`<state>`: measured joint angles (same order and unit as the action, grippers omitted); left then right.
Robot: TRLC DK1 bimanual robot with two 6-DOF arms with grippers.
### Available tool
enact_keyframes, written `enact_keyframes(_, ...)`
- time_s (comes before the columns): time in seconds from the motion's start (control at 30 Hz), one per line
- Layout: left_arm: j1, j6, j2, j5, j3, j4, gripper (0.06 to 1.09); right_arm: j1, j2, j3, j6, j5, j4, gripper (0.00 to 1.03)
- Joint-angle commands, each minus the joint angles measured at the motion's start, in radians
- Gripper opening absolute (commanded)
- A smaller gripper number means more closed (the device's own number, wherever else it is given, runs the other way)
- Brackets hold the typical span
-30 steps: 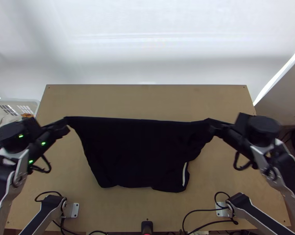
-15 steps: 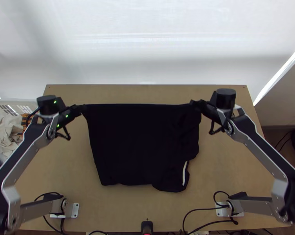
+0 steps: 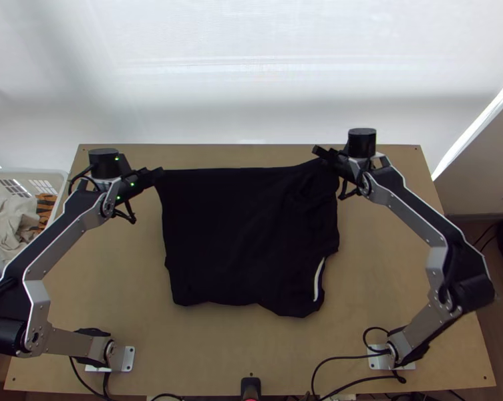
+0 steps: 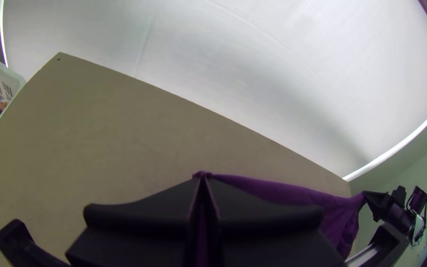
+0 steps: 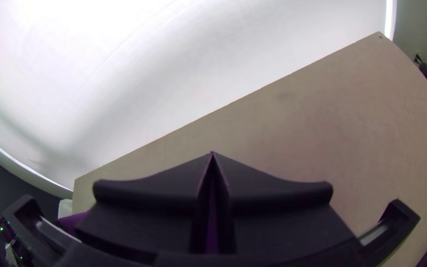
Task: Fold the t-shirt
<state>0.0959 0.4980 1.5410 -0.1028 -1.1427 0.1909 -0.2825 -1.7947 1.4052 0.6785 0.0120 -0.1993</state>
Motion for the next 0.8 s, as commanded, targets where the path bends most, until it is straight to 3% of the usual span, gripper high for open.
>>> enact_keyframes(0.0,0.004,0.019,0.022,0.018,-0.022,-0.013,0.1,0.005,-0.022,0.044,0.035,0.023,-0.002,0.35)
enact_keyframes(0.2,0.008,0.014,-0.007,0.02,-0.019,-0.01,0.1,0.0,0.061,0.046,0.032,0.025,-0.045,0.38)
enact_keyframes(0.4,0.008,0.011,-0.01,0.02,-0.025,-0.008,0.1,-0.017,0.224,-0.02,0.027,0.022,-0.276,0.38)
enact_keyframes(0.5,0.008,0.011,-0.013,0.02,-0.025,-0.008,0.1,-0.043,0.301,-0.121,0.015,0.025,-0.316,0.37)
enact_keyframes(0.77,0.021,0.014,-0.016,0.025,-0.026,-0.01,0.1,-0.099,0.268,-0.169,0.012,0.088,-0.503,0.34)
